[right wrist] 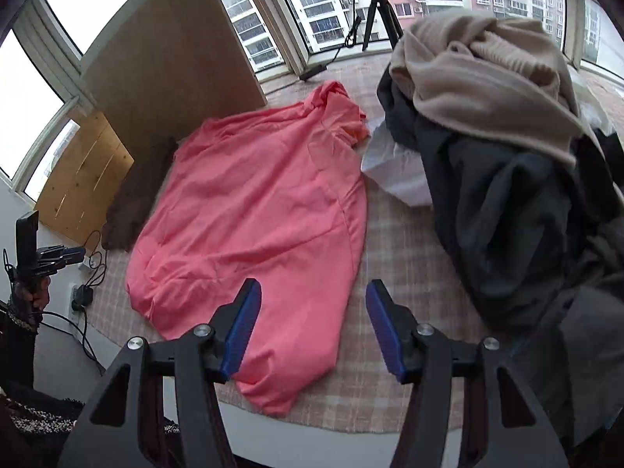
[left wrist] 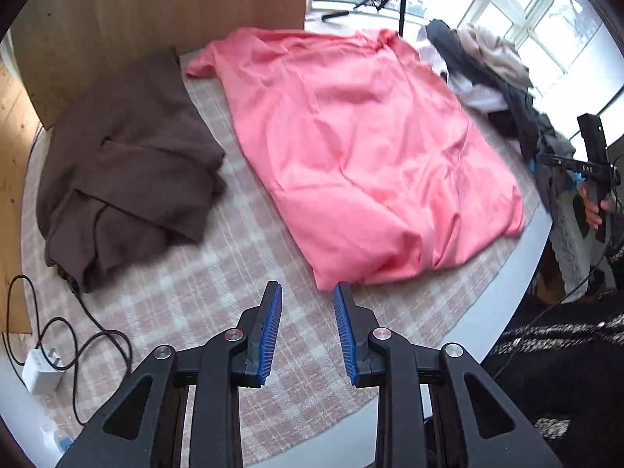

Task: Fold clothes
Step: 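Grasp the shirt hem with the left tool while the right tool grasps the hem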

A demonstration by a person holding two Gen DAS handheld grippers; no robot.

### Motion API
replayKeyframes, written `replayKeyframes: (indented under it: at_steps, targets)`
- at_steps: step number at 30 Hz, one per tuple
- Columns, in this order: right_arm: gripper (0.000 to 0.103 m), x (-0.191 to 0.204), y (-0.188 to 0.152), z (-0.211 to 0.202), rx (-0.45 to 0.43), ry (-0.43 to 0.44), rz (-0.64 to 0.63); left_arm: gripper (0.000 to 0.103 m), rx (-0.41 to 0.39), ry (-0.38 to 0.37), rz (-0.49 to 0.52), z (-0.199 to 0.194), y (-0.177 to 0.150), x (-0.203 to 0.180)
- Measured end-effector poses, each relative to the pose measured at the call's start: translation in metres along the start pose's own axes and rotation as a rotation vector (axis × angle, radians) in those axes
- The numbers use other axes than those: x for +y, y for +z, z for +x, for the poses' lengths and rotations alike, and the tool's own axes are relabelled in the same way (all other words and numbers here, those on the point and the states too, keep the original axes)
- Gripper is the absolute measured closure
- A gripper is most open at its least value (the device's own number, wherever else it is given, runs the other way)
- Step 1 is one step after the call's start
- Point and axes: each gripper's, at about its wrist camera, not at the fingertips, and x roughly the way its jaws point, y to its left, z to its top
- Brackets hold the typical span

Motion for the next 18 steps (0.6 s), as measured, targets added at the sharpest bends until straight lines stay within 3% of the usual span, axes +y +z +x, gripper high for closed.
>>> replayKeyframes:
  at_steps: [3,6,9,10,11,12,15,16,17,18]
  targets:
    - [0.048,0.001,-0.034,0.030,0.078,0.026,0.038,0.077,0.033,-0.029,0.014,0.026,-0.015,-0.014]
    - [0.048,0.007,-0.046,0.044,0.113,0.071,0.054,0.077,0.028,-0.055,0.010,0.043,-0.015,-0.026]
    - [0.048,0.018,-0.052,0.051,0.161,0.054,-0.001,0.077,0.009,-0.091,0.000,0.051,-0.009,-0.035]
    - [0.048,0.023,-0.054,0.054,0.173,0.044,-0.031,0.081,0.002,-0.092,0.004,0.055,-0.008,-0.039]
    - [0.048,0.028,-0.055,0.058,0.184,0.033,-0.063,0.097,0.003,-0.103,-0.005,0.056,-0.007,-0.041]
    - [0.047,0.032,-0.056,0.062,0.195,0.022,-0.095,0.103,0.005,-0.115,-0.014,0.058,-0.006,-0.043]
    - [0.048,0.045,-0.060,0.069,0.178,-0.045,-0.210,0.103,0.009,-0.151,-0.041,0.063,-0.004,-0.050]
    - [0.052,0.049,-0.062,0.070,0.163,-0.062,-0.252,0.103,0.010,-0.162,-0.049,0.064,-0.003,-0.052]
    - [0.084,0.050,-0.061,0.068,0.157,-0.055,-0.266,0.103,-0.004,-0.150,-0.054,0.055,-0.002,-0.054]
    - [0.100,0.050,-0.061,0.066,0.153,-0.046,-0.275,0.103,-0.017,-0.137,-0.059,0.046,-0.002,-0.055]
